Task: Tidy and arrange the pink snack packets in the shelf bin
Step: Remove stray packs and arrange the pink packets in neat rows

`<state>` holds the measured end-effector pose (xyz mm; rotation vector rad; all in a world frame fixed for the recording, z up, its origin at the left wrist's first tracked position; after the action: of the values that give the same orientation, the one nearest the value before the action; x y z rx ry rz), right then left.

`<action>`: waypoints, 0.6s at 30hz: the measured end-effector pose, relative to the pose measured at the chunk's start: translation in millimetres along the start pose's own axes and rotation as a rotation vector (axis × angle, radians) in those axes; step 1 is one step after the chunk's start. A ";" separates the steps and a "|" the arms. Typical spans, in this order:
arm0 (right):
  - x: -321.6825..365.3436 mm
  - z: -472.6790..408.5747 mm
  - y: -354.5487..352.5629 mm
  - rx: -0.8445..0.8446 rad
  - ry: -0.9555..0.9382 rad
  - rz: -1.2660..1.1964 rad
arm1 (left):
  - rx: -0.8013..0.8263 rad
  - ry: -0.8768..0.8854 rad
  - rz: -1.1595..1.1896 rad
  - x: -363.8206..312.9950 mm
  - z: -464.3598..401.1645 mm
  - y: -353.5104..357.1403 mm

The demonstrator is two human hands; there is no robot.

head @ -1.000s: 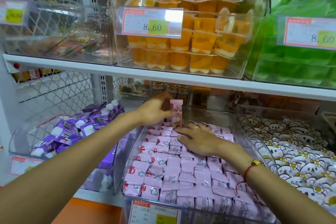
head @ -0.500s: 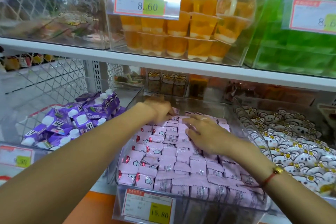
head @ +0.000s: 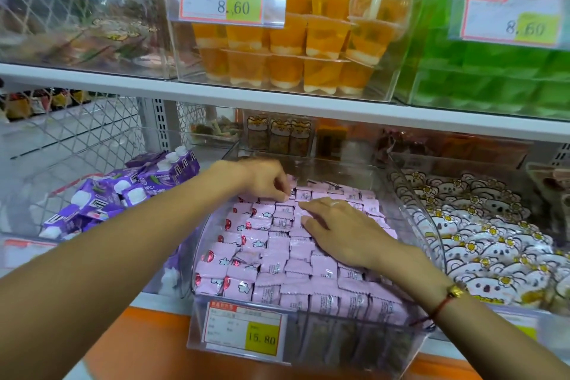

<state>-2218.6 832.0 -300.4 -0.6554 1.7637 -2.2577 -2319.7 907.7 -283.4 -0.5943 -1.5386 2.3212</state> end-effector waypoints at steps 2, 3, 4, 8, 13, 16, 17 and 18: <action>-0.4 1.1 1.0 0.018 -0.001 -0.006 | 0.025 -0.024 0.004 -0.7 -2.2 -0.3; -0.4 1.8 2.2 0.023 0.000 -0.003 | 0.013 -0.041 -0.018 -1.2 -2.6 -1.6; -0.1 2.4 3.1 0.024 -0.001 0.000 | -0.016 -0.055 -0.058 -2.5 -2.6 -3.8; 0.4 3.3 3.2 0.016 -0.008 -0.007 | -0.175 -0.067 -0.235 -11.1 0.9 -11.2; 0.6 1.5 4.0 0.028 -0.003 -0.003 | -0.326 -0.103 -0.225 -7.7 15.3 -18.7; -0.1 -0.2 4.0 0.046 -0.002 -0.013 | -0.441 -0.104 -0.109 -5.7 27.1 -25.1; -0.3 -0.7 4.1 0.053 0.000 -0.017 | -0.478 -0.106 -0.025 -3.7 31.9 -27.1; -0.7 -1.4 4.1 0.058 0.003 -0.019 | -0.518 -0.109 0.070 -1.5 37.3 -29.5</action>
<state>-2219.0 832.4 -304.7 -0.6611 1.6928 -2.3143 -2336.2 888.5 -243.1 -0.6517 -2.2260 2.0238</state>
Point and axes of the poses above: each hand's wrist, its own z-axis away from the middle knuckle, its own y-axis out of the palm, x = y × z, the point moved 9 cm from there along -z, towards the middle knuckle, and after that the axes turned 14 degrees about x, right-handed, at the moved point
